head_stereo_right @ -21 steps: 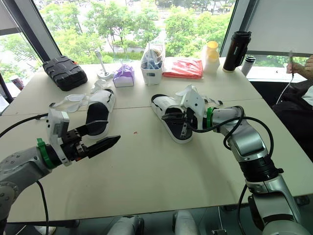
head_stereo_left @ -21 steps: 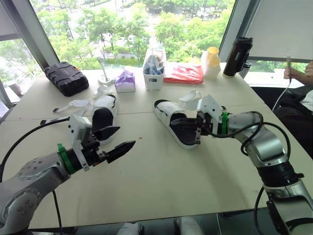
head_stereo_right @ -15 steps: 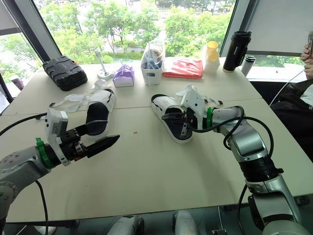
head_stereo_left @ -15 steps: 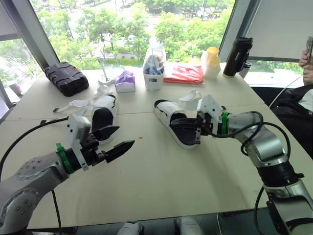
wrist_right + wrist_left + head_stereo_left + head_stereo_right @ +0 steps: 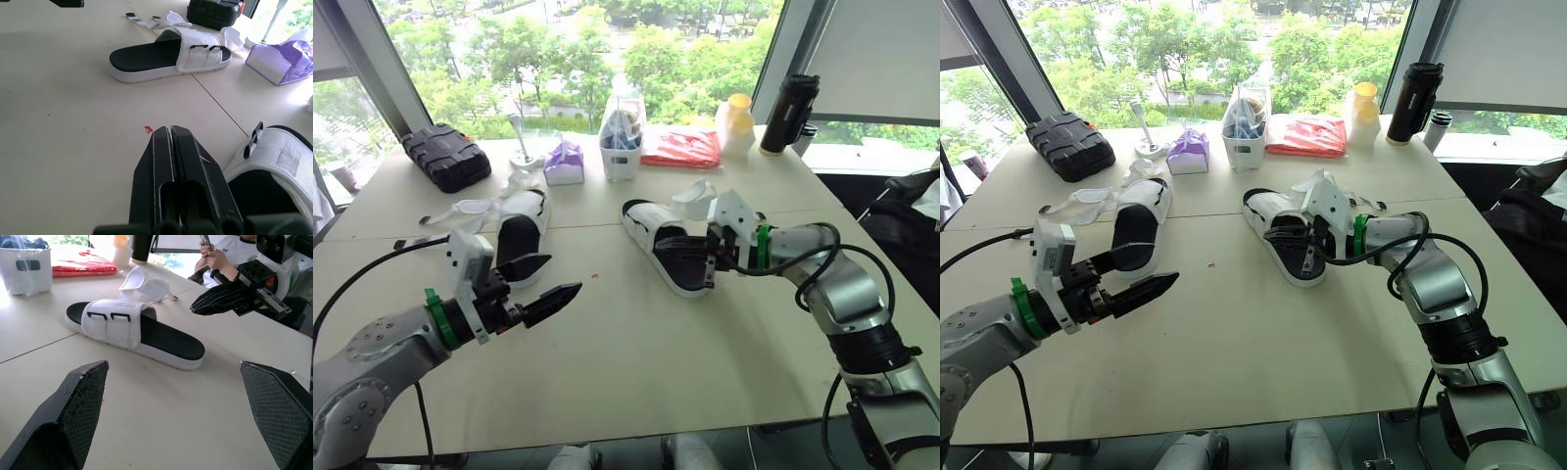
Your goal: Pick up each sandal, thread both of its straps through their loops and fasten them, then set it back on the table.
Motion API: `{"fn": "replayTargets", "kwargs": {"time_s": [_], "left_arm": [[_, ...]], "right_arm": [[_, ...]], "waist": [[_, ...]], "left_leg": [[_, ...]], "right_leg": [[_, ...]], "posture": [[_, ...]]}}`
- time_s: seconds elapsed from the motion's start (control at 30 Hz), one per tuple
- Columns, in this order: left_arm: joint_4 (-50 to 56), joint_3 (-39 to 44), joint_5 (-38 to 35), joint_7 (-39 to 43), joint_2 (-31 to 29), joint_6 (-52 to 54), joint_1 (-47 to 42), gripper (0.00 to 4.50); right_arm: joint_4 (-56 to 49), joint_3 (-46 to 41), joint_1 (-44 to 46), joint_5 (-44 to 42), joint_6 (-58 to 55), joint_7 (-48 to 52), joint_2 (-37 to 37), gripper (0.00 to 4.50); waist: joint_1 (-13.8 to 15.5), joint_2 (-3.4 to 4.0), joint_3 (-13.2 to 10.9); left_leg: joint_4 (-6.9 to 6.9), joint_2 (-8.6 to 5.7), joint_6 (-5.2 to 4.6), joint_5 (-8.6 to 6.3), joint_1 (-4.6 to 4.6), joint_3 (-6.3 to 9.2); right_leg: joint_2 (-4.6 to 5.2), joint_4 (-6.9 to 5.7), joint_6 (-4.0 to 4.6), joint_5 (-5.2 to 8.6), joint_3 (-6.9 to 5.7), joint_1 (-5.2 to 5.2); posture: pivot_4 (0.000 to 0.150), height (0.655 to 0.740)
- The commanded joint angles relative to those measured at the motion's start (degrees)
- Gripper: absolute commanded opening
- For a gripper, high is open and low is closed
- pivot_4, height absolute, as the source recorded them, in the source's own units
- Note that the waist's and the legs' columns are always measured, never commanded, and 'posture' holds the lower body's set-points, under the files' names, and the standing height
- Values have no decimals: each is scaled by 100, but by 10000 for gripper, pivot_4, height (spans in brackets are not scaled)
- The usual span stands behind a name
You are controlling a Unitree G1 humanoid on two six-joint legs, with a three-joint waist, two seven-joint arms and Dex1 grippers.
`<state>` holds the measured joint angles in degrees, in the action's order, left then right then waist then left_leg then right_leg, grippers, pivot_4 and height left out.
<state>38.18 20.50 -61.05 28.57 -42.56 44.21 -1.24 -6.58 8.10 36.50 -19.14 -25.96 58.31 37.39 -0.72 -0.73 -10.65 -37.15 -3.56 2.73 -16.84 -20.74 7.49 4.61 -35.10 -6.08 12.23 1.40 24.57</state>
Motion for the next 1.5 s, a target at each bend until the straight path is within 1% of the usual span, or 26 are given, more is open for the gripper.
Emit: {"fn": "replayTargets", "kwargs": {"time_s": [0.03, 0.33, 0.43, 0.53, 0.6, 0.77, 0.8, 0.93, 1.03, 1.17, 1.27, 1.37, 1.5], "left_arm": [[77, 236, -76, 41, -52, -136, 12, 44575], [31, 302, 41, 56, -35, -195, 65, 44575], [7, 246, 150, 68, -31, -247, 95, 44575], [-25, 226, 202, 108, -24, -278, 100, 45000], [-54, 196, 247, 129, -7, -297, 81, 45000], [-94, 114, 364, 186, 25, -360, 51, 45000], [-97, 107, 376, 193, 29, -371, 55, 45000], [-95, 79, 426, 225, 33, -399, 70, 45000], [-84, 78, 448, 237, 49, -399, 76, 45000], [-68, 54, 493, 237, 71, -403, 82, 45000], [-51, 48, 506, 234, 76, -395, 81, 45000], [-46, 63, 519, 239, 80, -391, 86, 45000], [-16, 81, 522, 232, 95, -390, 109, 45000]], "right_arm": [[-112, -95, 54, 18, 97, -16, -17, 0], [0, -105, 104, 125, 186, -119, -85, 0], [180, -109, 186, 355, 319, -334, -91, 0], [415, -120, 281, 614, 484, -571, -118, 8391], [655, -93, 377, 914, 775, -775, -115, 17744], [1191, 274, 530, 1959, 1764, -1239, -42, 43495], [1286, 350, 539, 2147, 1953, -1328, -50, 44431], [1828, 791, 612, 3064, 2785, -1811, -95, 44431], [2266, 979, 711, 3505, 3221, -2122, -169, 44431], [2955, 1284, 1047, 4269, 3853, -2813, -323, 44431], [3629, 1654, 1442, 4985, 4220, -3419, -452, 44431], [4313, 1854, 1836, 5351, 4357, -3866, -693, 44431], [5774, 2319, 2568, 5980, 4516, -4805, -1326, 44431]], "waist": [[0, 0, 0], [1, 0, 0], [-1, 0, 0], [-1, 0, 0], [-2, 1, 0], [-4, 1, -1], [-7, 1, 0], [-12, 1, -1], [-14, 1, -1], [-32, 2, -1], [-41, 2, -2], [-41, 2, -2], [-69, 1, -2]], "left_leg": [[0, 0, 0, 0, 0, 0], [0, 0, 0, 0, 0, 0], [0, 0, 0, 0, 1, 0], [0, 0, 0, 0, 1, -1], [0, 0, 0, 0, 0, -1], [1, -1, 1, 0, 1, -3], [1, -1, 1, 0, 0, -3], [1, -1, 1, 0, 1, -4], [1, -1, 1, 0, 1, -5], [2, -1, 2, 1, 2, -5], [3, -1, 3, 1, 4, -6], [5, -3, 5, 3, 5, -8], [6, -4, 8, 4, 7, -8]], "right_leg": [[0, 0, 0, 0, 0, 0], [0, 0, 0, 0, 0, 0], [0, 0, 0, 0, 0, 0], [0, 0, 4, 2, 0, 0], [0, 0, 6, 3, 0, 0], [0, 0, 4, 2, 0, 1], [0, 0, 4, 2, 0, 1], [0, 0, 4, 2, 1, 1], [0, 0, 4, 2, 2, 1], [-1, 0, 5, 2, 2, 2], [-2, -1, 7, 2, 4, 2], [-3, -1, 13, 4, 5, 2], [-3, -1, 16, 3, 7, 2]], "posture": [[1500, 7400], [1500, 7400], [1500, 7400], [1500, 7400], [1500, 7400], [1500, 7400], [1500, 7400], [1500, 7400], [1500, 7400], [1500, 7400], [1500, 7400], [1500, 7400], [1500, 7400]]}}
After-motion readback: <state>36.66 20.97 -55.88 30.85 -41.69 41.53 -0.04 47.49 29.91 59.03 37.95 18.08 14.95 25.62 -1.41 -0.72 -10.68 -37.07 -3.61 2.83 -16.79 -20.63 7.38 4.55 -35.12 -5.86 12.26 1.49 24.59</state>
